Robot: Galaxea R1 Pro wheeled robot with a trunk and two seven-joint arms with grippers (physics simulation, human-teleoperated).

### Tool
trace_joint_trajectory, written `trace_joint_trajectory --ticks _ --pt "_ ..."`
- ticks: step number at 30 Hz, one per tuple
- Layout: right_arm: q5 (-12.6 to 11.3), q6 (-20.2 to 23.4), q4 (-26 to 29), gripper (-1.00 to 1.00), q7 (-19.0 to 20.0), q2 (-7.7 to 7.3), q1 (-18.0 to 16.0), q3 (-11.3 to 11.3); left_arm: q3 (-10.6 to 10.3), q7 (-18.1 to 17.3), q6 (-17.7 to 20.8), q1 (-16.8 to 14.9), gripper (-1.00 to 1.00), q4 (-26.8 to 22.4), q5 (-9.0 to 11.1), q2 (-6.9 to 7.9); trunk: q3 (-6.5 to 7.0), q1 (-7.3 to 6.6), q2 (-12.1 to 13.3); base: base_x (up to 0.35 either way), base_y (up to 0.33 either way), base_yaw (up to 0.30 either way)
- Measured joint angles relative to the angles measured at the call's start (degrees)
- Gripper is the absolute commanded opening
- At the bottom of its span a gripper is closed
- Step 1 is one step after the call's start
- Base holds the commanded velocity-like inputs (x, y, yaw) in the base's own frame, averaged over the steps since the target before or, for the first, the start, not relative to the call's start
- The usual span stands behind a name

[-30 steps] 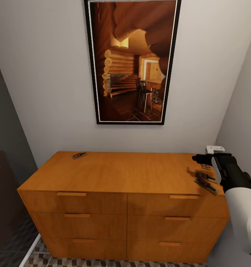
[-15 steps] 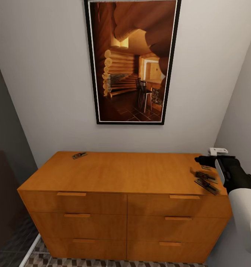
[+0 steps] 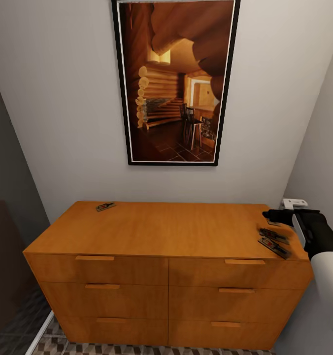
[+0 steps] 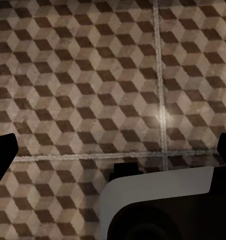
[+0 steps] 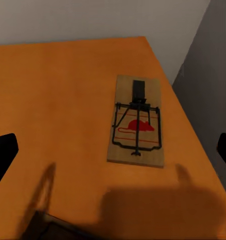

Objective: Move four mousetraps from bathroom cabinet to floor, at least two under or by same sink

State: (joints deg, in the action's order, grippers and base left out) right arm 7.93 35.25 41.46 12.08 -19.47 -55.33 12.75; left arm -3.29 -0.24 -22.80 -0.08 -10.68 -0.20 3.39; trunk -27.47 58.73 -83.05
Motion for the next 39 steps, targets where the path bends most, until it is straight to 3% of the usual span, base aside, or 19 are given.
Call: trace_joint_trajectory --ticks 15,32,39 --pt "-0.02 -0.41 -1.42 1.0 0.78 -0.51 0.0 -0.03 0.0 0.0 0.0 0.0 1.0 -0.01 -0.04 0.0 0.0 0.0 0.0 0.01 0.0 0.0" --pt "-0.01 -0.49 -1.74 1.0 1.05 -0.47 0.0 -0.03 -0.05 -0.01 0.0 0.0 1.0 0.04 -0.03 0.0 0.0 -0.02 0.0 0.208 0.0 0.0" --pt "0.0 -3.04 -4.48 1.0 1.05 -0.64 0.0 0.04 -0.08 -0.01 0.0 0.0 1.0 0.03 -0.04 0.0 0.0 0.0 0.0 0.048 0.0 0.0"
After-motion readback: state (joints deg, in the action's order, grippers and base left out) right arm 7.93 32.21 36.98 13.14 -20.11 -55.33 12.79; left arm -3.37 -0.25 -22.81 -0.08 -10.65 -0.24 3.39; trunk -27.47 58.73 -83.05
